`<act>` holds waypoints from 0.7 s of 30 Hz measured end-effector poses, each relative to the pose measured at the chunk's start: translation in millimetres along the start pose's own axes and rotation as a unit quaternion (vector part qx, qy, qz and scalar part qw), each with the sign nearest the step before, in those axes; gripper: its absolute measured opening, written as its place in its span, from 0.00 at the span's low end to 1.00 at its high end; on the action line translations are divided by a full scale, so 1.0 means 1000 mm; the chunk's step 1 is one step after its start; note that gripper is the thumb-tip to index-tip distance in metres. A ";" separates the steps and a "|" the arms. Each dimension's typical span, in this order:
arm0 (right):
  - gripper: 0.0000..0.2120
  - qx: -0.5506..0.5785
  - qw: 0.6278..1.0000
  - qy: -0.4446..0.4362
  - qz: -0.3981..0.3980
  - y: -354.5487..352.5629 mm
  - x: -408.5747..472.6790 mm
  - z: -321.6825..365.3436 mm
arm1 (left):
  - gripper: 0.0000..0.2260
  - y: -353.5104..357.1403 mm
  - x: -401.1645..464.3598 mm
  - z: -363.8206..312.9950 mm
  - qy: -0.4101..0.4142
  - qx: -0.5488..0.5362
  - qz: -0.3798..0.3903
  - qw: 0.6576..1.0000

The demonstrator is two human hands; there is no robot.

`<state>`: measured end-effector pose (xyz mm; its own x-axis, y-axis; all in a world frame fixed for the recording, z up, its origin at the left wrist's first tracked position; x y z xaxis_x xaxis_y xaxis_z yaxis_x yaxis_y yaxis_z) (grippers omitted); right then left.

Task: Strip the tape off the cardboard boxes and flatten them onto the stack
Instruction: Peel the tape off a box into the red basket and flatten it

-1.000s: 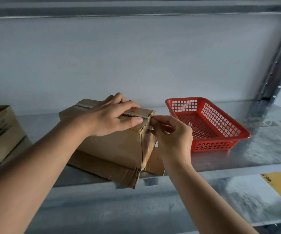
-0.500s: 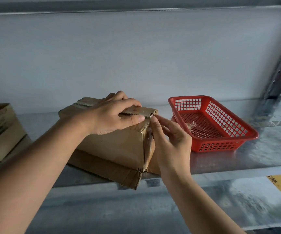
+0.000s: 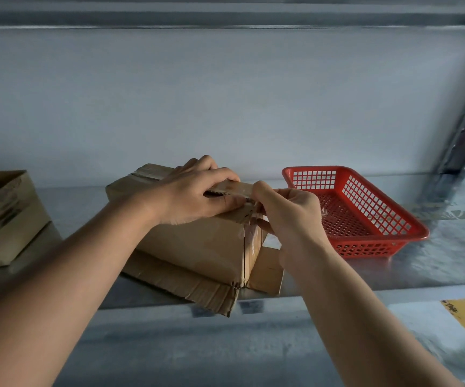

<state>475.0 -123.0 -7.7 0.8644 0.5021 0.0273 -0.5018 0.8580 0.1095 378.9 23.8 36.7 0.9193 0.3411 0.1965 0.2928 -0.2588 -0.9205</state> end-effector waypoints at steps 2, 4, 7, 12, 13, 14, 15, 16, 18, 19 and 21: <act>0.12 -0.033 0.999 -0.001 -0.002 0.001 0.001 0.005 | 0.35 0.000 0.000 -0.001 0.000 0.004 0.000 1.000; 0.08 -0.059 0.998 -0.006 0.006 0.003 0.000 0.012 | 0.35 -0.001 -0.001 -0.002 0.003 0.006 -0.001 1.000; 0.05 -0.078 0.997 -0.010 0.019 0.007 -0.002 0.021 | 0.35 -0.001 -0.003 -0.002 0.002 0.011 -0.002 1.000; 0.08 -0.101 0.995 0.009 0.012 0.004 0.002 0.022 | 0.36 0.000 -0.003 -0.001 0.000 0.022 0.001 1.000; 0.07 -0.102 0.995 0.010 0.011 0.002 0.001 0.023 | 0.36 0.000 -0.002 -0.001 0.000 0.026 0.002 1.000; 0.04 -0.103 0.995 0.007 0.011 0.001 0.002 0.023 | 0.37 0.000 -0.002 -0.002 0.001 0.029 0.002 1.000; 0.02 -0.105 0.994 0.003 0.011 0.000 0.002 0.025 | 0.37 0.000 -0.002 -0.002 0.002 0.031 0.002 1.000; 0.04 -0.116 0.993 -0.009 0.008 -0.001 0.002 0.026 | 0.38 0.000 -0.002 -0.002 0.003 0.032 0.001 0.999; 0.04 -0.184 0.980 -0.076 -0.012 -0.003 0.003 0.035 | 0.39 0.000 -0.001 -0.002 0.005 0.033 -0.005 0.999; 0.05 -0.241 0.962 -0.127 -0.016 -0.003 0.000 0.042 | 0.38 -0.001 -0.001 -0.001 0.006 0.030 -0.010 0.999; 0.06 -0.376 0.901 -0.217 -0.011 0.004 -0.008 0.055 | 0.36 -0.001 -0.001 -0.001 0.007 0.023 -0.023 0.999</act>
<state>467.9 -129.5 47.6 0.7242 0.5336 0.4369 -0.2223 0.7803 -0.5845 378.0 22.7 37.8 0.9090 0.3381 0.2438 0.3228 -0.2011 -0.9248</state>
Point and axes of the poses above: each hand's wrist, its own x-axis towards the middle knuckle, its own y-axis out of the palm, z = x × y, the point moved 8 cm from there along x, towards the middle knuckle, and after that the axes turned 3 degrees about -z, right-handed, at the moved point
